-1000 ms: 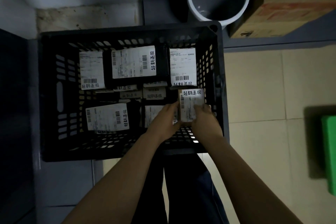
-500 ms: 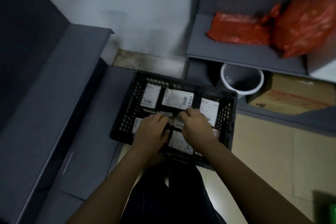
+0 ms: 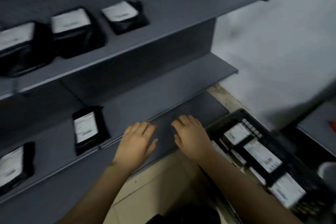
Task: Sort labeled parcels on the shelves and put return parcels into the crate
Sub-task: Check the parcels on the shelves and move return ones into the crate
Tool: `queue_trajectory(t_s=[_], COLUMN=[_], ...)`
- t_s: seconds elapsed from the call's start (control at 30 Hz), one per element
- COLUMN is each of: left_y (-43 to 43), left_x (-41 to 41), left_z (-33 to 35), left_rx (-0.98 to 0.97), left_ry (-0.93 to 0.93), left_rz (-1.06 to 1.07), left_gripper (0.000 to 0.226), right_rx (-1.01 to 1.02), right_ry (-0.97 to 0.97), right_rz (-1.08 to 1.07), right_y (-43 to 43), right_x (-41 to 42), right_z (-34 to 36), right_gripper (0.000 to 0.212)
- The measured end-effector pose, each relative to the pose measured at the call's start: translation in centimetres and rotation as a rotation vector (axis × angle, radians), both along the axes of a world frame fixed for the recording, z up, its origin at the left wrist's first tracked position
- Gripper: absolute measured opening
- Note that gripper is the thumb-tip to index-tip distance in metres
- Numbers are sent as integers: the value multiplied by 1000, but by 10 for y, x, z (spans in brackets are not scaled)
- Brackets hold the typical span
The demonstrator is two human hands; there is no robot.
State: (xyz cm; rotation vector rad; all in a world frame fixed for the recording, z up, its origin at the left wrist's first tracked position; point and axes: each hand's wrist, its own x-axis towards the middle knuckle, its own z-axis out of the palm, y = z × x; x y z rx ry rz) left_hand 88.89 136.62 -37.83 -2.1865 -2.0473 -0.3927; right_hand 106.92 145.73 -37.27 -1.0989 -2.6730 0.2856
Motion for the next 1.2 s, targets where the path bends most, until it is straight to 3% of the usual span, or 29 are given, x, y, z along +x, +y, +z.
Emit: queue_trajectory(t_s=[0.37,0.63,1.2], left_y=[-210,-334,-424], left_x=[-168,-212,-229], left_z=[49,56,73], left_rx=[60,97,65], left_ry=[31,96,149], left_rz=[489,888,1547], left_gripper=[39,37,41], right_rx=[89,68,-55], right_ry=[73,58,90], right_rz=[485,871,1529], right_y=[-132,-220,-327], right_x=[-226,-336,-489], right_z=[45,57,65], right_gripper=[30,28,32])
